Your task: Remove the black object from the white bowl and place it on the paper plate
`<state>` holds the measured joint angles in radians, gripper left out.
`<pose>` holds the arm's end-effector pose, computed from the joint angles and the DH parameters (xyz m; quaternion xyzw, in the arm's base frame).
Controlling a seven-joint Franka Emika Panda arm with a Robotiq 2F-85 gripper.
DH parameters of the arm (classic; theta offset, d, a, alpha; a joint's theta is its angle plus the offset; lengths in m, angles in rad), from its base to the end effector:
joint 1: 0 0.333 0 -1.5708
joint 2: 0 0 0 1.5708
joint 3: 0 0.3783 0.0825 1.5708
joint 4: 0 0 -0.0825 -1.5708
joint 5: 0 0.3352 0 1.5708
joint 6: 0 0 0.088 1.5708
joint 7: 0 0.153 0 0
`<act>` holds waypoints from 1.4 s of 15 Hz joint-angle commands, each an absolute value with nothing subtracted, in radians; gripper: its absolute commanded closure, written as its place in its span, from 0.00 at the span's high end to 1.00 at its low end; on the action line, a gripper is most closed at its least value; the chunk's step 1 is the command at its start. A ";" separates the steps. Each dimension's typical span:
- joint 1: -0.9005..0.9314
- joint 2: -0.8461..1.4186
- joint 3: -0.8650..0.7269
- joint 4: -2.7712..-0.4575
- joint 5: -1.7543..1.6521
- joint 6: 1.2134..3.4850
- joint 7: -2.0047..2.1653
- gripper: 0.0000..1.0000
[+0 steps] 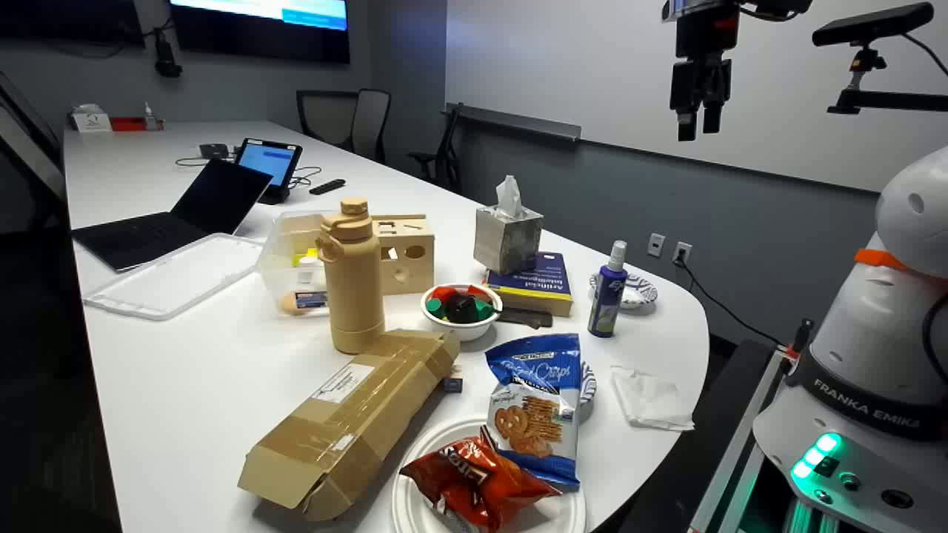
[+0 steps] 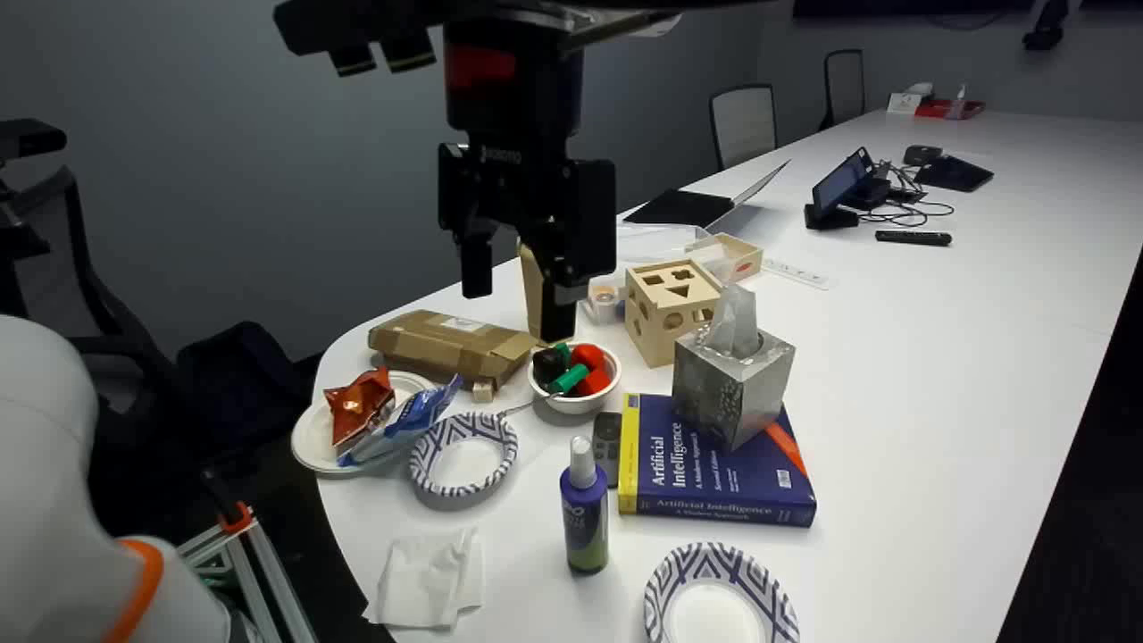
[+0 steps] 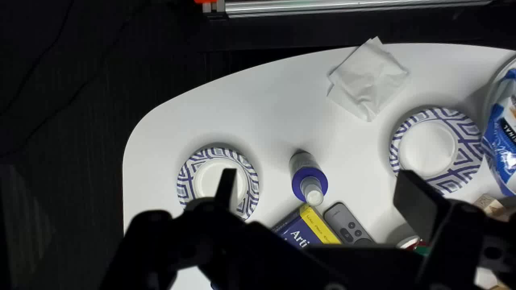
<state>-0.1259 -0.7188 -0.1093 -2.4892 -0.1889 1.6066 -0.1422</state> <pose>0.2075 -0.0865 0.5206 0.9947 -0.0187 -0.0913 0.0427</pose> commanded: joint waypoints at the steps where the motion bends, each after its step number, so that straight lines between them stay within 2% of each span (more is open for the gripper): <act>1: -0.112 -0.719 -0.119 -2.486 -0.194 1.603 -0.135 1.00; 8: -0.103 -0.690 -0.110 -2.470 -0.186 1.618 -0.125 1.00; 17: 0.044 -0.252 0.100 -2.214 -0.043 1.867 0.118 1.00; 21: 0.087 -0.003 0.130 -2.087 0.033 1.975 0.122 1.00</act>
